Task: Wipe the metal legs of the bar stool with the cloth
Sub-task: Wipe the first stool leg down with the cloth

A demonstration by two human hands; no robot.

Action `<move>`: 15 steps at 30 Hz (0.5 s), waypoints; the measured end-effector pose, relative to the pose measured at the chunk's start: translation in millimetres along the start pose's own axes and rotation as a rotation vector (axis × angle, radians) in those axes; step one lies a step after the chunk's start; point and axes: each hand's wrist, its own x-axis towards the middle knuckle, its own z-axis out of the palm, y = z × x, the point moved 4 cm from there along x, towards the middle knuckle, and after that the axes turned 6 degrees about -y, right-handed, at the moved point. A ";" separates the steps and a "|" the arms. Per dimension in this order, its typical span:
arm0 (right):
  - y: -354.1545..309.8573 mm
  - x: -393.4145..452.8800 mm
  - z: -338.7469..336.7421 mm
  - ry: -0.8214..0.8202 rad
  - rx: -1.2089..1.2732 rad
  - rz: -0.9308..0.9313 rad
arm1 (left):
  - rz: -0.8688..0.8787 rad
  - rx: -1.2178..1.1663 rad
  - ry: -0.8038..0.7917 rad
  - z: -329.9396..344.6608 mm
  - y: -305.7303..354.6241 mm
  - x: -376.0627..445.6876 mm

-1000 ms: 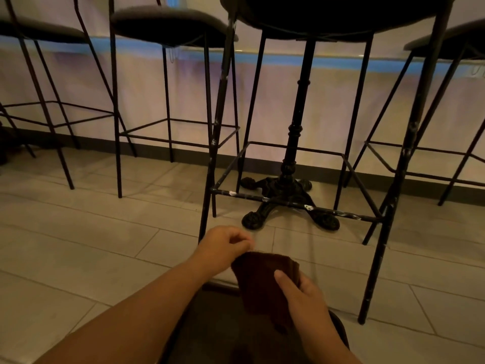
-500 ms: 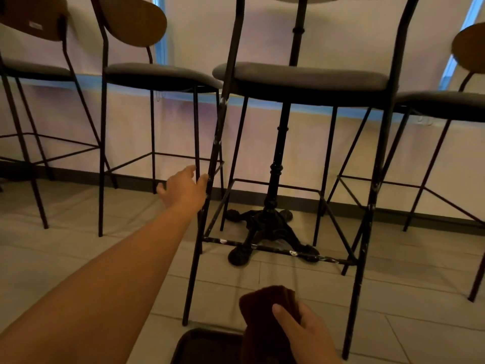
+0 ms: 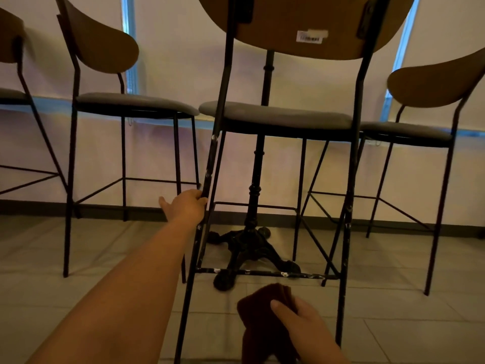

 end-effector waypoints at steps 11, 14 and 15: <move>-50.3 39.4 31.1 0.057 0.168 -0.091 | 0.064 0.132 -0.004 12.2 3.2 7.6; -65.1 61.3 38.0 0.043 0.224 -0.124 | 0.058 0.100 0.014 15.0 1.0 7.9; -70.5 68.9 41.5 0.036 0.244 -0.137 | 0.061 0.084 0.029 16.1 0.0 7.6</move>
